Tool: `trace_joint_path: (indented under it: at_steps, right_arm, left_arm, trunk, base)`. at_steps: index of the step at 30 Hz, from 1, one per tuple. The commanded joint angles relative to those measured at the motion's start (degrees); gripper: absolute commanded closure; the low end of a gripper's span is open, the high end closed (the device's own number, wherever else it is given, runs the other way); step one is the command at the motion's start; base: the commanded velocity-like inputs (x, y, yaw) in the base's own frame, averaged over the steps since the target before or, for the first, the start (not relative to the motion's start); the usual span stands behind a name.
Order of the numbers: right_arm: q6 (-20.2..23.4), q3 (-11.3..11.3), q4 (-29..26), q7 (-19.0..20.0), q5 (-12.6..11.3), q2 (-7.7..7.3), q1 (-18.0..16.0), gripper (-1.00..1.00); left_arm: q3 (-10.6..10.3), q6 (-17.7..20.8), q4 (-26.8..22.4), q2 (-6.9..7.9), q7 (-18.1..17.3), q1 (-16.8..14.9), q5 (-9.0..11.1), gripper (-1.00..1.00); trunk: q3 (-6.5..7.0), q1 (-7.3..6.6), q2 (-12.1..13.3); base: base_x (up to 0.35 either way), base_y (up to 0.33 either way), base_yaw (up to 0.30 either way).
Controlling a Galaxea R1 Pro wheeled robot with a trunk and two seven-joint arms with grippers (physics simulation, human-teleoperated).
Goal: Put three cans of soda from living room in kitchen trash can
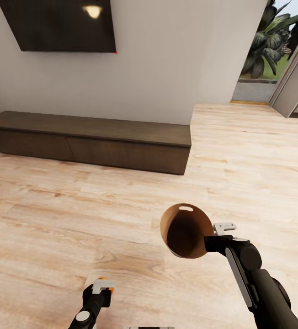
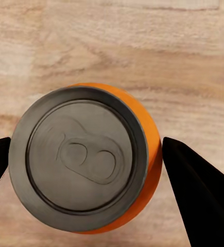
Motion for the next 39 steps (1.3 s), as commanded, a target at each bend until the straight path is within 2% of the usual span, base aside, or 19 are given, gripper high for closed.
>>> trace_joint_path:
  at_steps: [1, 39]
  right_arm:
    - [0.0, 0.0, 0.0, 0.0, -0.6, 0.00, 0.0, 1.00]
    - [0.0, 0.1, 0.0, 0.0, -0.6, 0.00, 0.0, 1.00]
  left_arm:
    - [0.0, 0.0, 0.0, 0.00, 0.0, 0.0, 0.0, 1.00]
    - [0.0, 0.0, -0.1, 0.00, -0.1, 0.0, 0.0, 1.00]
  trunk:
    - [0.28, -0.23, 0.4]
    - [10.65, -8.58, 15.7]
  base:
    - [0.000, 0.000, 0.000]
    - [0.000, 0.000, 0.000]
